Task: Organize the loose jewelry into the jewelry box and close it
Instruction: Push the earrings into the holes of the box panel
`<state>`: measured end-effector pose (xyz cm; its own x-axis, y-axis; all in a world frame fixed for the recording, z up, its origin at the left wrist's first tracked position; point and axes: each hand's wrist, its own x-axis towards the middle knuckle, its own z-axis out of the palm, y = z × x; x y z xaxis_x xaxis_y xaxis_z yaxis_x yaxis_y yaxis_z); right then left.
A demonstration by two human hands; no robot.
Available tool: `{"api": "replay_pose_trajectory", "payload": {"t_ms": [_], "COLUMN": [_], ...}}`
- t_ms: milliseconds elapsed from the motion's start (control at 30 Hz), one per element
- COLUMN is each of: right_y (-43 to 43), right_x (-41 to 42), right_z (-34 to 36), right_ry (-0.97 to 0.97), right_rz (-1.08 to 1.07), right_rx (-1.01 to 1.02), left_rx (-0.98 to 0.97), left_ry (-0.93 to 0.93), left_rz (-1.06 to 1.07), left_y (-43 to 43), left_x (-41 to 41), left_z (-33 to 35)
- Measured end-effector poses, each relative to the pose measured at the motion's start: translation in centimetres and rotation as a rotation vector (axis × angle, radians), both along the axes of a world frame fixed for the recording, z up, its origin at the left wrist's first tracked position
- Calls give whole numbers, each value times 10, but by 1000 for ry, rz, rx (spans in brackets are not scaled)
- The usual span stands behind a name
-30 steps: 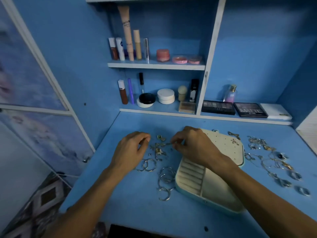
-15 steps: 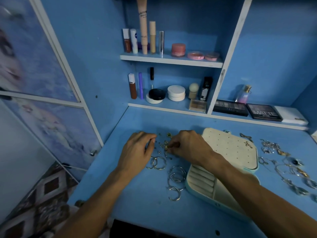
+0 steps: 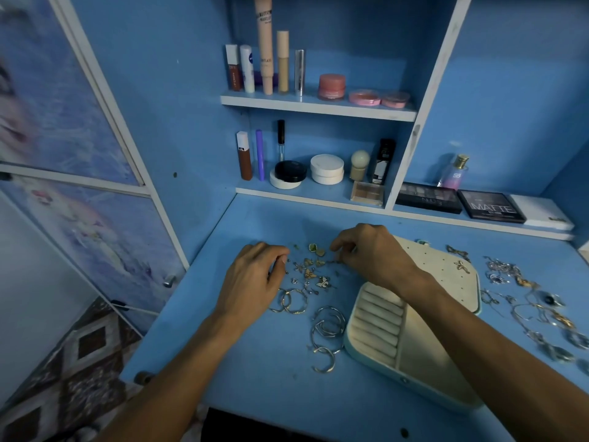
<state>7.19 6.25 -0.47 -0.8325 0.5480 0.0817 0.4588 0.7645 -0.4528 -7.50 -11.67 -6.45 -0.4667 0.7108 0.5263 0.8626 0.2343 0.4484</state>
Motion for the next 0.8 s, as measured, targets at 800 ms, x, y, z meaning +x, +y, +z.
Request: {"api": "replay_pose_trajectory", "payload": {"t_ms": [800], "right_y": [-17], "right_x": [-22], "right_z": [-1], "right_ry": [19], "right_rz": [189], "right_rx": [21], "left_rx": [19], "left_ry": [-127], "left_rz": [-44], "left_y": [3], "left_x": [-6], "left_z": [-1]}}
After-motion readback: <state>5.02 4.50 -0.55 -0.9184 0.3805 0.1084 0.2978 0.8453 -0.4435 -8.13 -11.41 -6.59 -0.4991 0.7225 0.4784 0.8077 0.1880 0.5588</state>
